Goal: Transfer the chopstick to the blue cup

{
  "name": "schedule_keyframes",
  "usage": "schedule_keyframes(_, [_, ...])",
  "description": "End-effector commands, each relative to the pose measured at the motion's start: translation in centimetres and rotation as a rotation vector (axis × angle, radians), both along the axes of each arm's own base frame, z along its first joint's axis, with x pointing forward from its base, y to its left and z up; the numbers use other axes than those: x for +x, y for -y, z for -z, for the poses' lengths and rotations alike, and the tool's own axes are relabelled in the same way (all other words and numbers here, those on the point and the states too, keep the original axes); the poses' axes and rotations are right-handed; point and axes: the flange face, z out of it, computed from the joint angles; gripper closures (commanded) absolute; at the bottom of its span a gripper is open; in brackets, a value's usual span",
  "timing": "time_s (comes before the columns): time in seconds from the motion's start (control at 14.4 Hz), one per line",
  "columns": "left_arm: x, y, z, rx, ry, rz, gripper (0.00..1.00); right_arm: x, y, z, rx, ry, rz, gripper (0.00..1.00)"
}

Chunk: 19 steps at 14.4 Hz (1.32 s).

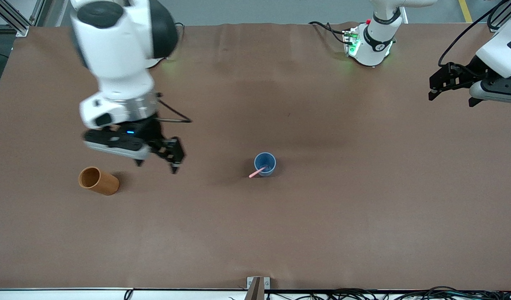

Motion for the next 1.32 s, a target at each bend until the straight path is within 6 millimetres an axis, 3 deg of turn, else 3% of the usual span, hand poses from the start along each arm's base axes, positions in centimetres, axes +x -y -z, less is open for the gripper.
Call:
schedule_keyframes(0.0, [-0.3,-0.1,-0.4,-0.013,0.001,0.005,0.0,-0.8,8.1,-1.7,-0.047,-0.063,0.004,0.0])
schedule_keyframes(0.28, [-0.2,0.0,-0.3,-0.013,-0.002,0.004,0.0,-3.6,20.5,-3.2,-0.028,-0.14,-0.056,0.0])
schedule_keyframes(0.42, [-0.2,0.0,-0.3,-0.012,-0.002,0.007,0.0,-5.0,24.1,-4.1,-0.042,-0.202,-0.058,0.0])
schedule_keyframes(0.76, [-0.2,0.0,-0.3,-0.011,-0.002,0.007,0.0,-9.0,29.7,-6.3,-0.009,-0.304,-0.114,0.0])
schedule_keyframes(1.04, [-0.2,0.2,-0.2,-0.011,-0.004,0.008,0.0,-11.2,31.2,-7.9,0.007,-0.364,-0.136,0.0])
schedule_keyframes(1.18, [-0.2,0.4,-0.2,-0.011,-0.004,0.008,0.0,-11.4,31.0,-10.2,0.043,-0.347,-0.142,0.0])
schedule_keyframes(1.25, [-0.1,0.3,-0.1,-0.009,-0.005,0.008,0.0,-10.7,30.9,-10.3,0.062,-0.34,-0.148,0.0])
